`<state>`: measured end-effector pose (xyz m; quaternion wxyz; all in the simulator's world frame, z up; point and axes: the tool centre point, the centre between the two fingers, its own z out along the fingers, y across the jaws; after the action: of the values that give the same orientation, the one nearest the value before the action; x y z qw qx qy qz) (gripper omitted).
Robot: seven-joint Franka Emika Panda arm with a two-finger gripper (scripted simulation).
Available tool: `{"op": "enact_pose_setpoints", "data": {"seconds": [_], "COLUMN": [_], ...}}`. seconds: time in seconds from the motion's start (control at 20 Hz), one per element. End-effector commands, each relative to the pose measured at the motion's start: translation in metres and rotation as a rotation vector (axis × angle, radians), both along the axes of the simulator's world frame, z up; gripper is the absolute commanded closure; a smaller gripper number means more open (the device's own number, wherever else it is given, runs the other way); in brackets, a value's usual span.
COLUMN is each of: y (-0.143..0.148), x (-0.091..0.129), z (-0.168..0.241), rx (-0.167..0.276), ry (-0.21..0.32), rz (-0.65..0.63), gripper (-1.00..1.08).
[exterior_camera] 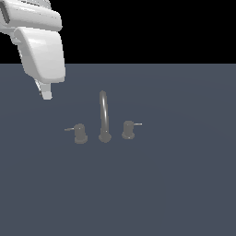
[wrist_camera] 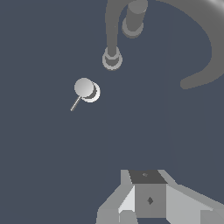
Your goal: Turn on the faucet by rotating a designated handle.
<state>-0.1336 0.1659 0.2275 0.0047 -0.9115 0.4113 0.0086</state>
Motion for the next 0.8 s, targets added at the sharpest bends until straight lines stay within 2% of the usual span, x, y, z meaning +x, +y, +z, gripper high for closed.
{"op": "enact_pose_setpoints", "data": {"seconds": [0.0, 0.75], "y": [0.005, 0.02], "x": [0.009, 0.063], "z": [-0.011, -0.073], "rx": [0.001, -0.005], "ry": [-0.001, -0.004], "rz": [-0.038, -0.249], "gripper": [1.08, 1.08]}}
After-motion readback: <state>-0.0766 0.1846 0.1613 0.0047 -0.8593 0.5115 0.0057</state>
